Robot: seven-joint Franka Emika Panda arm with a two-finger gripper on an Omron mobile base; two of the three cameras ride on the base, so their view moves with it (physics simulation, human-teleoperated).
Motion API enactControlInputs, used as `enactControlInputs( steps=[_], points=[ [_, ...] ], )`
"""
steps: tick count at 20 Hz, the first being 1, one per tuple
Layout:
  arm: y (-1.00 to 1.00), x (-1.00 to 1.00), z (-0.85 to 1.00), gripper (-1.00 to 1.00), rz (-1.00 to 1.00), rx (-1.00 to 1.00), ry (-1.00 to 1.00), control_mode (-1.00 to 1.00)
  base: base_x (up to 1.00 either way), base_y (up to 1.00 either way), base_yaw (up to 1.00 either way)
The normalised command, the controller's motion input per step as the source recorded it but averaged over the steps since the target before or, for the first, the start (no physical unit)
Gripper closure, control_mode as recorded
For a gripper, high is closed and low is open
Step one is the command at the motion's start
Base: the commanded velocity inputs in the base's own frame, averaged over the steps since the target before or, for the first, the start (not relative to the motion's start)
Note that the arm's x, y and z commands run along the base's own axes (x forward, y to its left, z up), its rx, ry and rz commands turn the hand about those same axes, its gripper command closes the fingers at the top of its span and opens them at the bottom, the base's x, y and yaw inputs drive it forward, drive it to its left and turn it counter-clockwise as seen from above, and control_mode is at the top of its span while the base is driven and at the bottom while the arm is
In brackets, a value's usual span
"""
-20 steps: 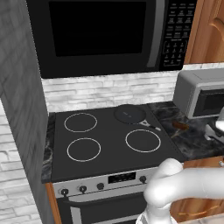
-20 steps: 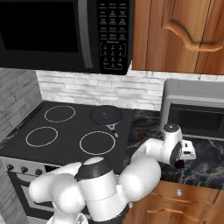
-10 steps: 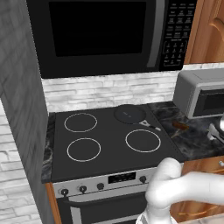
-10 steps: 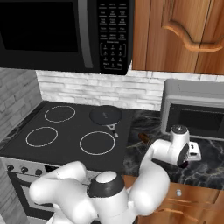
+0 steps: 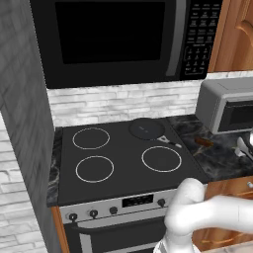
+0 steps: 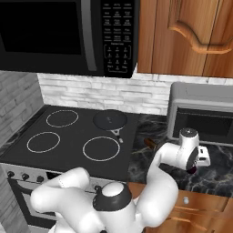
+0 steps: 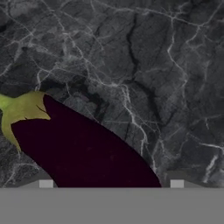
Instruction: Put the sweet potato and eggplant in the pan. Then turn on the rear right burner and set the heat to medium.
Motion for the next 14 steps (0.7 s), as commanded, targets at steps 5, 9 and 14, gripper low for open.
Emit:
enactControlInputs(
  steps=[5, 9, 14],
  points=[
    [0.4, -0.42, 0.1, 1.0, 0.0, 0.0, 0.0, -1.0, 0.0, 0.0, 0.0],
    [0.63, -0.55, 0.55, 1.0, 0.01, -0.01, 0.02, -1.0, 0.0, 0.0, 0.0],
    [0.65, -0.62, 0.64, 1.0, 0.05, -0.04, 0.03, -1.0, 0.0, 0.0, 0.0]
  ],
)
